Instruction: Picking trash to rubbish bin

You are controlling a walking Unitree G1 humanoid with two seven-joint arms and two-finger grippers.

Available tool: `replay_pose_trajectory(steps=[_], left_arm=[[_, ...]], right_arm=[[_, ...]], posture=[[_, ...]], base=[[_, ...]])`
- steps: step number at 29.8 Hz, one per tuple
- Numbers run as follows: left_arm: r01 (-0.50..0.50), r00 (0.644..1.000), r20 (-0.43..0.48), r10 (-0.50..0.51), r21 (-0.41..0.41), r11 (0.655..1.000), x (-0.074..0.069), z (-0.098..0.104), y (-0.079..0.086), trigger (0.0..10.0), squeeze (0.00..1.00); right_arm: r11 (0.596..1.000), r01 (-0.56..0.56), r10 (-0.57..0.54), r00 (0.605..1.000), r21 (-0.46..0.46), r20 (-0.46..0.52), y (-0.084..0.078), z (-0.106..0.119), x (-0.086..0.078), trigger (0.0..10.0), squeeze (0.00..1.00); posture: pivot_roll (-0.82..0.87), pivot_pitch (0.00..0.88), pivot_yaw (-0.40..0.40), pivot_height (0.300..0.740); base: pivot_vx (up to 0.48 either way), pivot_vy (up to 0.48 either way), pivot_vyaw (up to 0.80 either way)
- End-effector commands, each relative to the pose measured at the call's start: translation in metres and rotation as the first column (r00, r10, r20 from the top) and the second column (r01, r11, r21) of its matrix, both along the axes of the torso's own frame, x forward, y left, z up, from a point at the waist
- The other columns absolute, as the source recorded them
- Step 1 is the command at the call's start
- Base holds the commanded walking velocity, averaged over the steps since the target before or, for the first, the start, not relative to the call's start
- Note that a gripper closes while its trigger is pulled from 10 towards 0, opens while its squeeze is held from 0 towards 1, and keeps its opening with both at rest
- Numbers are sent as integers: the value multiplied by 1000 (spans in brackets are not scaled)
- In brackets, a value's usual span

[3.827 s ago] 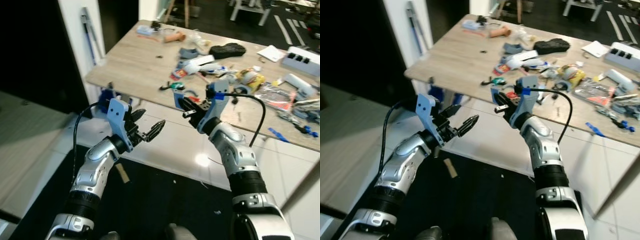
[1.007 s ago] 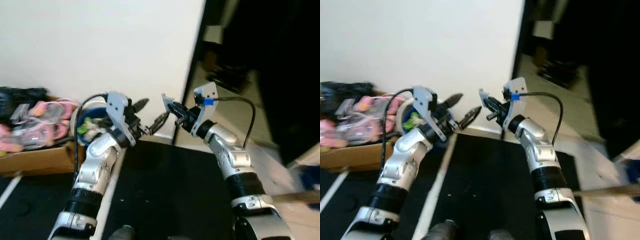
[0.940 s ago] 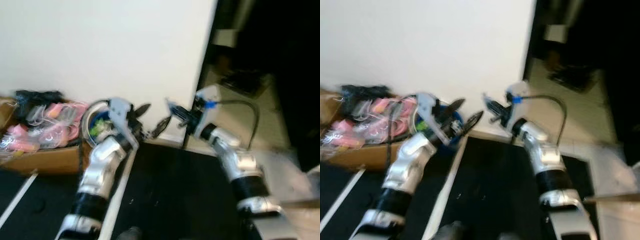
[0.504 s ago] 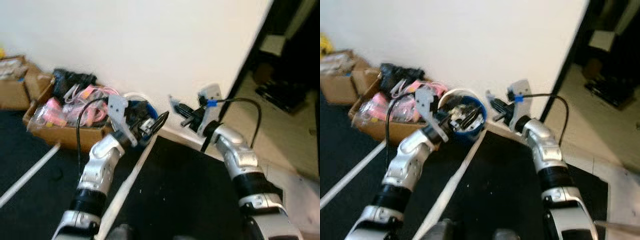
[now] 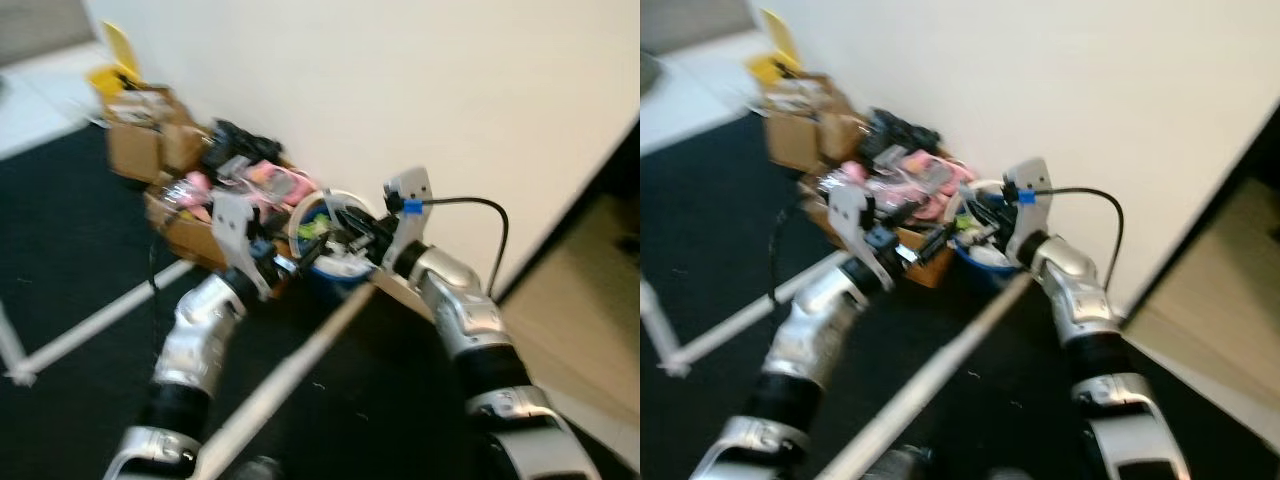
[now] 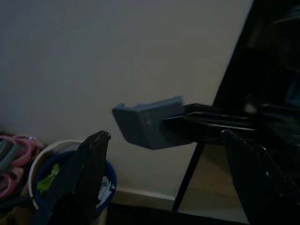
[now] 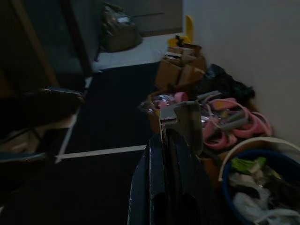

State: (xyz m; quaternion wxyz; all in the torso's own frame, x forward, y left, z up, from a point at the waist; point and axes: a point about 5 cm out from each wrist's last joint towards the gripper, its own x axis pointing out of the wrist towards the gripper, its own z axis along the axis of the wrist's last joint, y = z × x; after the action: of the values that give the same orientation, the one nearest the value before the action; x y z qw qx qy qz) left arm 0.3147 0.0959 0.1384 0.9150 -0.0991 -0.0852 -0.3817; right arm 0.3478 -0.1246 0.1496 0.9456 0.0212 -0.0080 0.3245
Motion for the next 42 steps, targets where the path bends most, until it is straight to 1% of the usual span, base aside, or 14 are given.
replay_pose_trajectory(steps=[1,3,6,7,8,10,11,13,15,18,21,28,36,42], left_arm=[[16,1000,-2,-16,13,1000,0,-1,-4,10000,0],[0,1000,-11,0,12,1000,0,-3,-3,10000,0],[-12,1000,-12,13,26,1000,0,-4,0,10000,0],[-12,1000,-12,13,26,1000,0,-4,0,10000,0],[-37,999,-15,37,29,999,0,-5,4,10000,0],[-62,998,-17,62,36,997,-1,-6,7,10000,0],[-71,997,-18,72,39,997,-1,-7,8,10000,0],[-125,992,-23,126,50,991,-1,-8,12,10000,0],[-138,990,-23,139,52,989,-1,-9,13,10000,0],[-212,976,-41,215,75,975,1,-13,20,10000,0],[-235,970,-49,240,81,969,1,-15,22,10000,0],[-244,968,-47,248,78,967,-1,-15,21,10000,0],[-227,972,-54,230,68,972,-2,-16,20,10000,0],[-212,975,-59,215,53,976,-2,-16,19,10000,0]], right_arm=[[1000,10,-10,1000,-2,0,-1,-1,0,10000,0],[999,39,-39,999,-21,3,-4,-2,1,10000,0],[994,107,-106,994,-16,25,-9,2,5,10000,0],[994,107,-106,994,-16,25,-9,2,5,10000,0],[986,168,-167,985,-18,38,-12,4,8,10000,0],[977,210,-209,977,-24,44,-15,4,10,10000,0],[975,221,-219,975,-27,46,-16,4,10,10000,0],[965,259,-258,965,-33,46,-20,4,12,10000,0],[963,268,-267,963,-35,45,-21,4,13,10000,0],[944,327,-326,945,-51,14,-28,0,15,10000,0],[942,331,-331,944,-55,7,-28,-1,15,10000,0],[940,338,-338,941,-57,9,-27,-3,16,10000,0],[943,329,-329,944,-58,3,-26,-4,16,10000,0],[949,305,-305,952,-81,14,-23,-4,16,10000,0]], posture=[[-30,0,-24,740],[-32,0,-25,740],[-27,0,-24,740],[-27,0,-24,740],[-26,0,-20,740],[-21,0,-22,740],[-21,0,-22,740],[-20,0,-23,740],[-20,0,-23,740],[-25,0,-23,740],[-21,0,-19,740],[-25,0,-20,740],[-26,0,-21,740],[-26,0,-26,740]], base=[[0,0,800],[0,0,800],[0,0,800],[0,0,800],[0,0,800],[0,0,800],[0,0,800],[0,0,800],[0,0,800],[0,0,800],[0,0,800],[0,0,800],[0,0,798],[0,0,794]])
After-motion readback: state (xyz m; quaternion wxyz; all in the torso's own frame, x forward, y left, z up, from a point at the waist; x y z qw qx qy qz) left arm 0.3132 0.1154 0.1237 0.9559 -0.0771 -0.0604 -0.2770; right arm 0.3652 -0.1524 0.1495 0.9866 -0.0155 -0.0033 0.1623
